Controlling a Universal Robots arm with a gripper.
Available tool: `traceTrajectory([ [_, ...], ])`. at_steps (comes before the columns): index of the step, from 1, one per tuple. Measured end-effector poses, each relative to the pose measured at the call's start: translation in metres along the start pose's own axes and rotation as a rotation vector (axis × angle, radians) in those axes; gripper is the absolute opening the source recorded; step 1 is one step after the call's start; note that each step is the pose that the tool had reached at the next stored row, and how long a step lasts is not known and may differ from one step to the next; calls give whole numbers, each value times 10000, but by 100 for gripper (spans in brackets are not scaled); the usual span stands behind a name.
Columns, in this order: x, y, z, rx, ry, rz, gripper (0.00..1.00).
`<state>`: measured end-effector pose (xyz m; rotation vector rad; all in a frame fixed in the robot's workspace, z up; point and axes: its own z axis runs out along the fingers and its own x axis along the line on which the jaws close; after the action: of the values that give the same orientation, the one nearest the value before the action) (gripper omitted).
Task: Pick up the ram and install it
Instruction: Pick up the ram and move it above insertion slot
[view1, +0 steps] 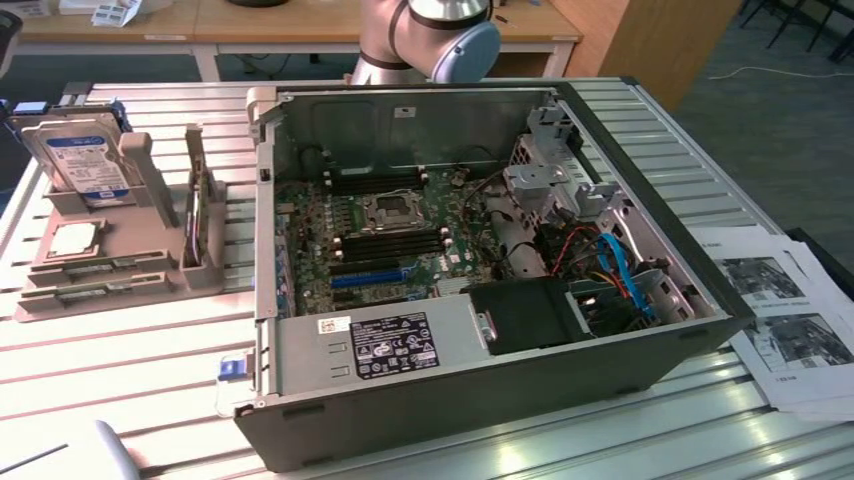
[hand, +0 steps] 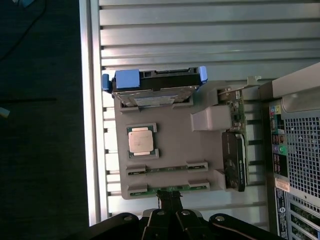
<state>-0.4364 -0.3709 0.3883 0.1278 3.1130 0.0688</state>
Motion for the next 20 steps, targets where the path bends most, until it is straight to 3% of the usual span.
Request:
traceTrajectory([
  [20, 4, -9, 196, 0, 0, 0, 10],
])
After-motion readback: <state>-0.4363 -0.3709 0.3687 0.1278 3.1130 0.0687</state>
